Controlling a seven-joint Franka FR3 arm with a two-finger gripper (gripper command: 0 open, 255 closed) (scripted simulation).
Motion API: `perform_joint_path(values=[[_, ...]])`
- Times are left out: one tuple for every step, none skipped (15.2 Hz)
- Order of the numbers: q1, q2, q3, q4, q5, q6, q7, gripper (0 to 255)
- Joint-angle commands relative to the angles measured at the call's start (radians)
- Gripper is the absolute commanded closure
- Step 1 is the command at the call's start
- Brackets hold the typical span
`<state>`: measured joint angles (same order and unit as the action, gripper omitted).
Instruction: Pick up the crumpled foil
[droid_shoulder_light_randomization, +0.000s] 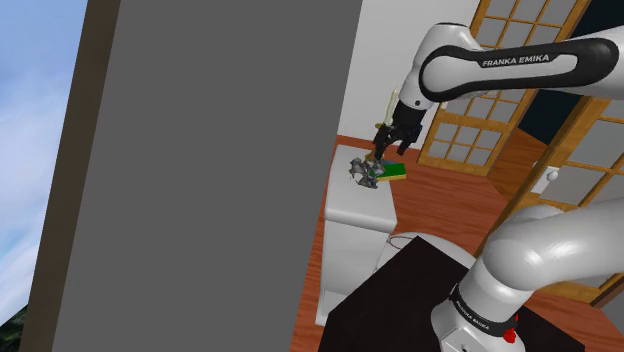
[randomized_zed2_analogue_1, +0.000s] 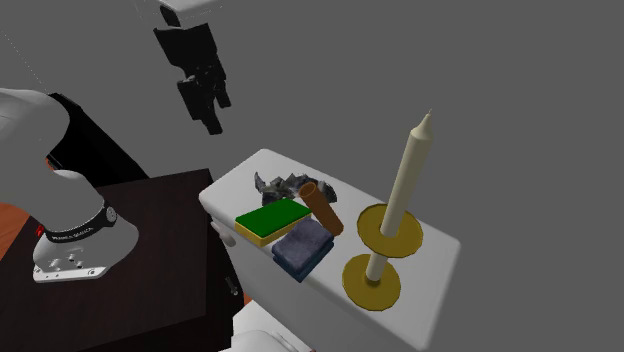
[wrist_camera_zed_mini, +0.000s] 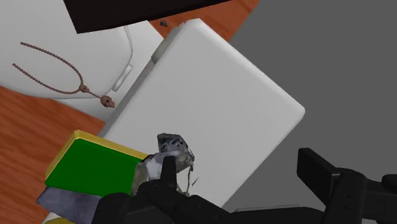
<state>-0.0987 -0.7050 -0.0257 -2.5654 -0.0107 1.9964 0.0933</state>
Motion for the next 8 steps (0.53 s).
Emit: perform_joint_path(values=[[-0.020,0.032,-0.020,-0.025,-0.019,0.086,-0.013,0],[-0.030,0.053,-0.029,-0.035,-0.028,0.129,-0.018,0],[-0.039,0.076,-0.038,-0.044,-0.036,0.173,-0.022,0],[-0.048,0.100,-0.047,-0.051,-0.044,0.216,-0.027,0],[-0.057,0.126,-0.056,-0.056,-0.051,0.260,-0.032,0],[-0.066,0.153,-0.066,-0.060,-0.058,0.303,-0.036,0],[-0.074,0.182,-0.076,-0.062,-0.065,0.347,-0.041,0],[-0.082,0.212,-0.085,-0.062,-0.070,0.390,-0.046,0]])
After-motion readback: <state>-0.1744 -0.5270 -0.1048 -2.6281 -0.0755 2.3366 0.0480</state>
